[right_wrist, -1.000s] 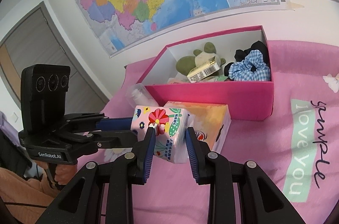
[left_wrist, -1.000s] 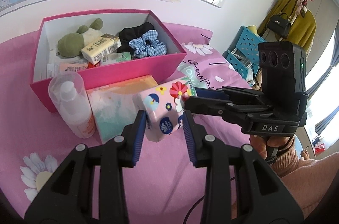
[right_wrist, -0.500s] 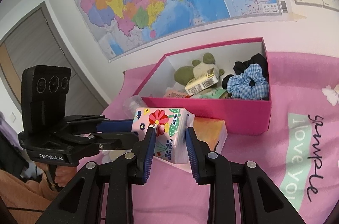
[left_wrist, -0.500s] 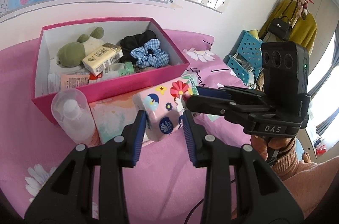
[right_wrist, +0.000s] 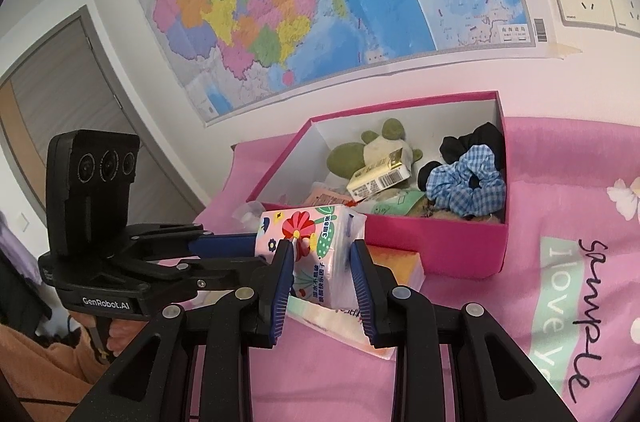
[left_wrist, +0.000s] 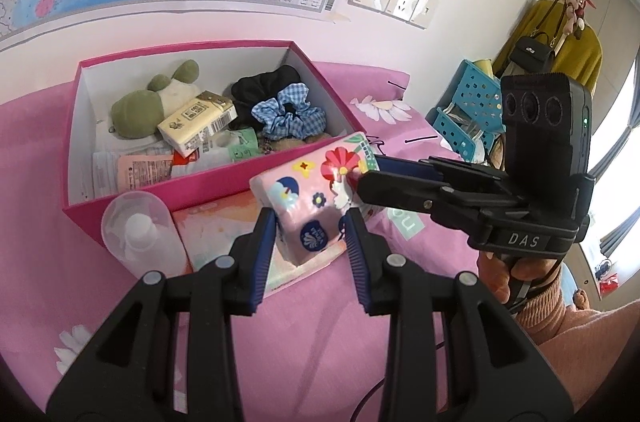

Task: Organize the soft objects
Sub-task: 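Move the held pink floral pack over the pink box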

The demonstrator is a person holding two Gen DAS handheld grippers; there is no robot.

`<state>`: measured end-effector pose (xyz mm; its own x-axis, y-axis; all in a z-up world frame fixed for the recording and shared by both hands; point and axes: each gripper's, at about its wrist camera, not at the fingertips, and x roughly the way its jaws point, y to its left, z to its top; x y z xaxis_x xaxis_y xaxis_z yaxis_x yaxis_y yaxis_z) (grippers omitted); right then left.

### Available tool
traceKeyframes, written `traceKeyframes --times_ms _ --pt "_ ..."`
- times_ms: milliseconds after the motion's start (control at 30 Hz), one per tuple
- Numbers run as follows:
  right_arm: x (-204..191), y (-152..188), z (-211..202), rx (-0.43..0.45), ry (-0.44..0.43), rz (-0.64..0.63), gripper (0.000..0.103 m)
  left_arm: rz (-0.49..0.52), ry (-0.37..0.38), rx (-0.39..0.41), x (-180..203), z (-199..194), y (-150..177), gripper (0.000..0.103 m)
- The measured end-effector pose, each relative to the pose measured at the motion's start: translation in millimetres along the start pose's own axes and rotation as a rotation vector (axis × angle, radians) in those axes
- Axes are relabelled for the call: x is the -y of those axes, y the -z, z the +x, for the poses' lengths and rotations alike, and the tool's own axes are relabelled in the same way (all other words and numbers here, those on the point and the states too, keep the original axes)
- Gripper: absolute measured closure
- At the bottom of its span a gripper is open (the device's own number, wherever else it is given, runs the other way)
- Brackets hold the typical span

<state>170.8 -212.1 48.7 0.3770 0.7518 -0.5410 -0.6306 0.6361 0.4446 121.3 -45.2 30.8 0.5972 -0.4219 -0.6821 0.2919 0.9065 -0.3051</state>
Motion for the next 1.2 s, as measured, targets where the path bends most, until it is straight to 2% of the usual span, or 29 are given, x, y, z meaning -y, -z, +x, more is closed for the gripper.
traceKeyframes --times_ms 1200 --pt "10 -18 7 0.031 0.012 0.008 0.072 0.031 -0.039 0.014 -7 11 -31 0.066"
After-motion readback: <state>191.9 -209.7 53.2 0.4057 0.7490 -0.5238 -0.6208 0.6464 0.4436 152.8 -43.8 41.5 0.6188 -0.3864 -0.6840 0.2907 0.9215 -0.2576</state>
